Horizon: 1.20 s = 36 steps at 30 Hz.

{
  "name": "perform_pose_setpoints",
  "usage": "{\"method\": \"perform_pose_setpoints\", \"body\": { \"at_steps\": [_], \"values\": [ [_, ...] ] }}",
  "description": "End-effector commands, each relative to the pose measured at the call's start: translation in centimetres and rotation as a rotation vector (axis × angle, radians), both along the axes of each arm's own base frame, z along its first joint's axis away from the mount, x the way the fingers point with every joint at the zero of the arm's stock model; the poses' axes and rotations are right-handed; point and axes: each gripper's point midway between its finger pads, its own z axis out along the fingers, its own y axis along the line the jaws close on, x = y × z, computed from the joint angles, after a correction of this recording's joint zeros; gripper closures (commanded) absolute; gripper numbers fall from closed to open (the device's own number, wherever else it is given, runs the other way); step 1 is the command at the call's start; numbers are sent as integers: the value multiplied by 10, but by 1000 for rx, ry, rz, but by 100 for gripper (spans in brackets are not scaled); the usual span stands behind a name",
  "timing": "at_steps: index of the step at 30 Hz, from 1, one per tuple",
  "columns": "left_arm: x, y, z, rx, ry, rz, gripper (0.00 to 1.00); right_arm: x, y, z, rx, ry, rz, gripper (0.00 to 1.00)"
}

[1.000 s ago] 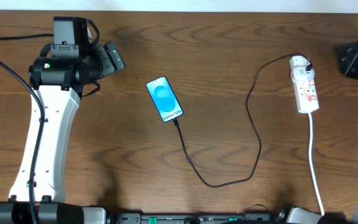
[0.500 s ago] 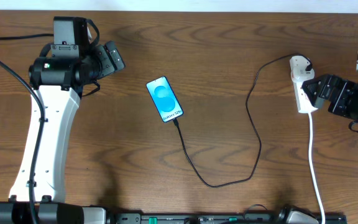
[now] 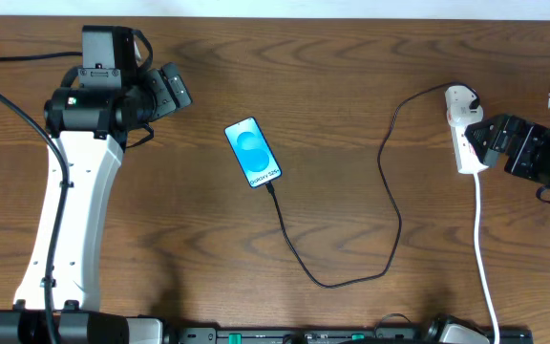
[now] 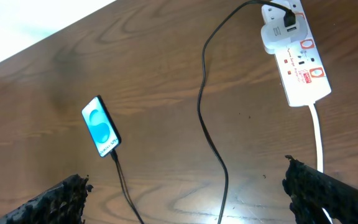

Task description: Plug charger to phone and switch on socket

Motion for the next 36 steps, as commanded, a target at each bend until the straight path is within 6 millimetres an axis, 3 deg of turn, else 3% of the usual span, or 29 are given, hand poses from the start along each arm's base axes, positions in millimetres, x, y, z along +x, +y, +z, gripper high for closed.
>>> {"method": "perform_pose_setpoints", "body": {
  "at_steps": [1, 10, 16, 22, 29, 36],
  "values": [
    [0, 1, -3, 9, 9, 2, 2, -1, 1, 0, -8, 1, 9, 1],
    [0, 1, -3, 9, 9, 2, 2, 21, 19, 25, -309, -282, 55, 1],
    [0, 1, -3, 9, 9, 2, 2, 21, 33, 22, -395, -530, 31, 1],
    [0, 1, -3, 9, 9, 2, 2, 3, 35, -2, -405, -730, -3, 1],
    [0, 1, -3, 9, 9, 2, 2, -20, 32, -52, -418, -871, -50, 1],
    [0, 1, -3, 9, 9, 2, 2, -28, 32, -92, -414, -958, -69, 1]
  ]
}}
